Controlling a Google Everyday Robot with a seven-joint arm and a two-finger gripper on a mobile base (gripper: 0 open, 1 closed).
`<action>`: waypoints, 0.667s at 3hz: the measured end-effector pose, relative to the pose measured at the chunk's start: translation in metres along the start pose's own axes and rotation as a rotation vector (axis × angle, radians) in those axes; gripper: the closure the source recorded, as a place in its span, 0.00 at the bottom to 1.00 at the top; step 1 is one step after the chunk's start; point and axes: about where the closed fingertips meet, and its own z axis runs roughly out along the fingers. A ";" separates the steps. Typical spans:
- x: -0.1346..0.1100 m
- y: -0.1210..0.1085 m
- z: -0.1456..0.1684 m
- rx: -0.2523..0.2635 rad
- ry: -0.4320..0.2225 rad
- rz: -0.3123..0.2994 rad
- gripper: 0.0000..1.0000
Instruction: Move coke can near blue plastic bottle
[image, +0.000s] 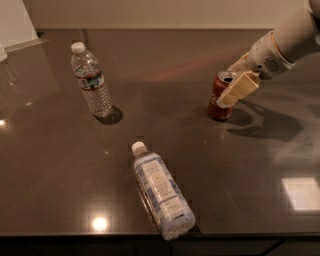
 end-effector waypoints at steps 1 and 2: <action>-0.001 0.003 0.000 -0.011 -0.014 0.004 0.49; -0.005 0.015 -0.008 -0.020 -0.027 -0.015 0.73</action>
Offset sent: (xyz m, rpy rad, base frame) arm -0.0308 0.0063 0.0222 0.0349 -0.0189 0.0459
